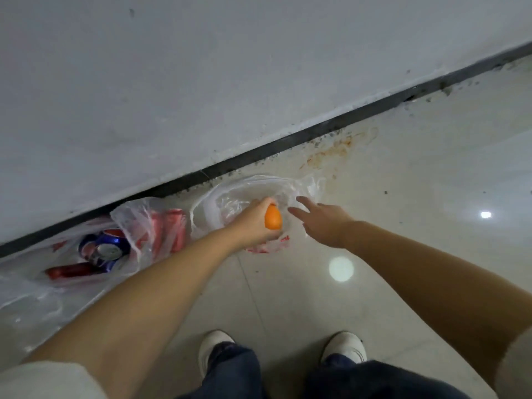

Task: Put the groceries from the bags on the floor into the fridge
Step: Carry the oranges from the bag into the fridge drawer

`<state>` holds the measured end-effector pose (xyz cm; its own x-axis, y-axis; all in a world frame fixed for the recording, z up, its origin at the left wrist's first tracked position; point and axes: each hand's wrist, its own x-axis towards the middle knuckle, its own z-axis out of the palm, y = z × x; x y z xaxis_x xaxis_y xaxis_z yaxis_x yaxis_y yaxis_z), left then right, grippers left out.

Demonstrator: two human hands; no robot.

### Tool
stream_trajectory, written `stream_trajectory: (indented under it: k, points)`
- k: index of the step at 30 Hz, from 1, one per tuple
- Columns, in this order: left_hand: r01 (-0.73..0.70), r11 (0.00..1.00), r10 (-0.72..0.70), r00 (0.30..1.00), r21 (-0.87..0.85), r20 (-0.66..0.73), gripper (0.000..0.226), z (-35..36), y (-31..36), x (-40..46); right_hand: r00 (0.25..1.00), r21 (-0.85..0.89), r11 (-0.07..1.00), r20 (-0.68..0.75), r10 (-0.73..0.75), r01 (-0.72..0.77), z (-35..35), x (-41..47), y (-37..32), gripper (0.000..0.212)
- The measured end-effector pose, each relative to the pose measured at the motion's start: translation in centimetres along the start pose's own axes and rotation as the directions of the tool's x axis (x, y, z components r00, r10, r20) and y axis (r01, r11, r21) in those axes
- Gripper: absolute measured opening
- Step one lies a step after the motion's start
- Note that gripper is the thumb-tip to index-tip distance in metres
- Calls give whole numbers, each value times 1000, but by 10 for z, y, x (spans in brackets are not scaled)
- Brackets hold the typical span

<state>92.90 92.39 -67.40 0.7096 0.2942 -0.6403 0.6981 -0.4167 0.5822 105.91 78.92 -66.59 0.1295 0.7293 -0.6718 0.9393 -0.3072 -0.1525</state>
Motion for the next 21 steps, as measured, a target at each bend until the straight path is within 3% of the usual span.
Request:
stream_trajectory:
  k: [8, 14, 21]
  points:
    - [31, 996, -29, 999, 83, -27, 70, -92, 123, -143, 999, 80, 996, -25, 42, -40, -148, -152, -29, 44]
    - [38, 990, -19, 989, 135, -144, 65, -186, 231, -259, 963, 455, 877, -127, 238, -157, -254, -285, -68, 50]
    - [-128, 957, 178, 968, 260, -179, 62, -273, 320, -366, 901, 497, 845, -248, 357, -198, -341, -409, -105, 52]
